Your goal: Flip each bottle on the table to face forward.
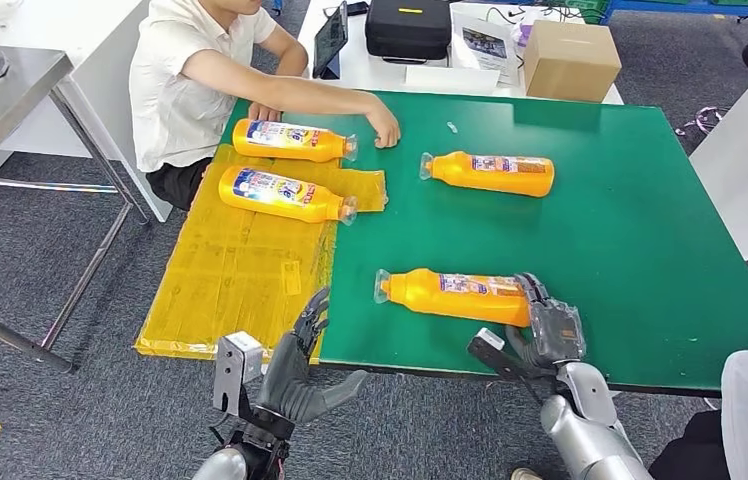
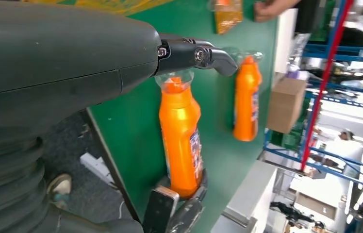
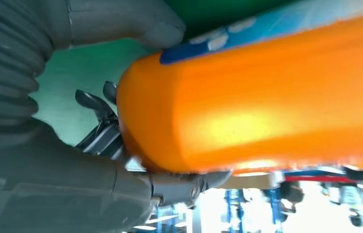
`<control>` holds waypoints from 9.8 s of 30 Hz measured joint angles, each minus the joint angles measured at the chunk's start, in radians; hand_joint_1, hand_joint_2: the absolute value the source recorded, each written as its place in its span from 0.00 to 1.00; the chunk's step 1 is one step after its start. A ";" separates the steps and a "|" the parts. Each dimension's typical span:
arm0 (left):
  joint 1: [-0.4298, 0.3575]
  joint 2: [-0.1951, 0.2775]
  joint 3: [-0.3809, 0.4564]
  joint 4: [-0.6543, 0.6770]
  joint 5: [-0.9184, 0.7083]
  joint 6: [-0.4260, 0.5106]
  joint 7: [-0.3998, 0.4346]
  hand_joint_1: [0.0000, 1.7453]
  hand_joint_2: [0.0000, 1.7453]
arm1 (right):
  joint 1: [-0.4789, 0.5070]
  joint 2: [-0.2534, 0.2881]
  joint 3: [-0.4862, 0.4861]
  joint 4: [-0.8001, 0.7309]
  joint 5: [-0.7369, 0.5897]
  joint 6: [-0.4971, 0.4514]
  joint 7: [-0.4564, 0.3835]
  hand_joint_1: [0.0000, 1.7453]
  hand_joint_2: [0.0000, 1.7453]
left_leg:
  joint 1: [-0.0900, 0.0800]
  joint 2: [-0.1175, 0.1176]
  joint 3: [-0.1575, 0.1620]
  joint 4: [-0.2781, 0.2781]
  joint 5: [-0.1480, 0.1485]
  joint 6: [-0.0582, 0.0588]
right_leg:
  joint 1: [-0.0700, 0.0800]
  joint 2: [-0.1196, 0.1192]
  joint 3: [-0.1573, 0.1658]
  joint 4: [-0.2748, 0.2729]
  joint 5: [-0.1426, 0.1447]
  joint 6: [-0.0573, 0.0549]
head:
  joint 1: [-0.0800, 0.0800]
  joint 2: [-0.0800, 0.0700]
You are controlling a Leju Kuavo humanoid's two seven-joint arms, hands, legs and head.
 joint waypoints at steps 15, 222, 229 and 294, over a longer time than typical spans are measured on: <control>0.005 -0.001 -0.010 0.079 0.150 0.139 -0.073 0.00 1.00 | 0.097 0.111 -0.163 -0.236 -0.088 0.000 -0.177 1.00 1.00 | 0.000 -0.002 -0.007 0.000 0.000 0.000 | 0.000 -0.001 -0.005 0.000 0.000 0.000 | 0.000 0.000; -0.405 0.081 0.038 0.439 -0.789 -0.127 -0.121 0.00 1.00 | 0.349 0.133 0.205 -0.732 -0.409 0.006 -0.239 0.00 1.00 | 0.000 -0.007 -0.002 0.000 0.001 -0.001 | -0.001 -0.006 0.000 0.001 -0.001 0.000 | 0.000 0.000; -0.229 -0.024 -0.002 0.176 -0.816 0.236 -0.188 0.00 1.00 | 0.419 0.169 0.012 -0.756 -0.089 0.005 -0.239 0.00 1.00 | -0.002 -0.007 -0.008 0.000 0.000 0.000 | -0.002 -0.007 -0.006 0.000 -0.002 0.001 | 0.000 0.000; -0.238 -0.067 -0.279 0.122 -0.521 0.105 -0.110 0.00 1.00 | -0.054 0.019 0.064 0.084 -0.006 0.125 0.131 1.00 1.00 | -0.002 0.005 0.011 0.000 -0.001 0.001 | -0.002 0.002 0.001 -0.001 0.000 0.001 | 0.000 0.000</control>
